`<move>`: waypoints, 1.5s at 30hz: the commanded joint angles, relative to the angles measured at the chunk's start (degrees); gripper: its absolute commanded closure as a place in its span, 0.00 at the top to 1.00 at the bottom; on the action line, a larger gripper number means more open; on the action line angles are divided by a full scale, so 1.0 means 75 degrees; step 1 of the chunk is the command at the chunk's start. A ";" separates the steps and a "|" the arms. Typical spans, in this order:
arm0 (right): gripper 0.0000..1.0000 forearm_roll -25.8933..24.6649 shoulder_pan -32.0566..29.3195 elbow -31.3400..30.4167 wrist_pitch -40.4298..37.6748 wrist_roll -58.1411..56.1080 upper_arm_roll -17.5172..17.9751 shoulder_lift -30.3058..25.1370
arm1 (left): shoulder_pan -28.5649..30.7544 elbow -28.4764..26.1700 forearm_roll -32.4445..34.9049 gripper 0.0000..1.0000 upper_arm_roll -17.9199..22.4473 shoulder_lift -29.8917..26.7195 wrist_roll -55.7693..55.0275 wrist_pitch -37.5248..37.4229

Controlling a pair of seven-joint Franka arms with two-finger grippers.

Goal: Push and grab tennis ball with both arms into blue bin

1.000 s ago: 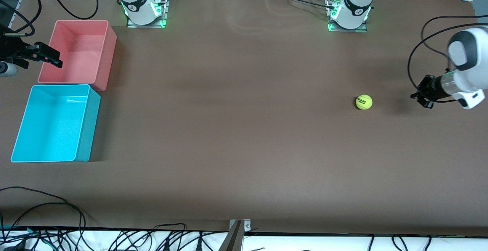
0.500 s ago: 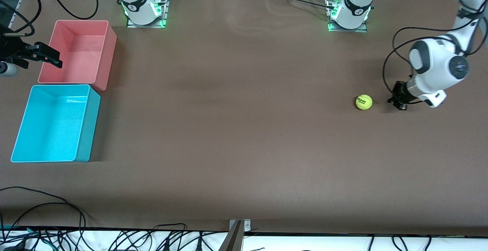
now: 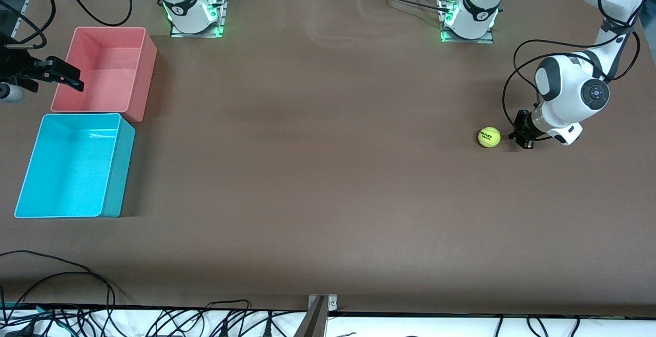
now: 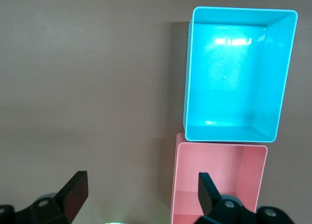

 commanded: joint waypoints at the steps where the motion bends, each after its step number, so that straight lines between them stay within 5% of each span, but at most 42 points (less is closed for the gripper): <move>1: 1.00 0.0162 -0.0054 0.0120 -0.0098 -0.0148 -0.0015 0.0033 | 0.0742 -0.0048 0.1216 0.00 0.0020 -0.0096 0.0014 0.0057; 8: 1.00 0.0162 -0.0054 0.0120 -0.0098 -0.0148 -0.0015 0.0033 | 0.1892 0.0174 0.2940 0.00 -0.0015 -0.0073 0.0212 0.0069; 20: 1.00 0.0162 -0.0042 0.0120 -0.0098 -0.0148 -0.0015 0.0033 | 0.2022 0.0210 0.2872 0.00 -0.0097 -0.0050 0.0296 0.0092; 36: 1.00 0.0162 -0.0042 0.0120 -0.0109 -0.0148 -0.0015 0.0033 | 0.2045 -0.0459 0.2695 0.00 -0.2779 -0.0061 -0.2962 -0.0001; 45: 1.00 0.0162 -0.0054 0.0120 -0.0109 -0.0148 -0.0015 0.0033 | 0.2069 -0.0189 0.1629 0.00 -0.3472 -0.0319 -0.2975 -0.0575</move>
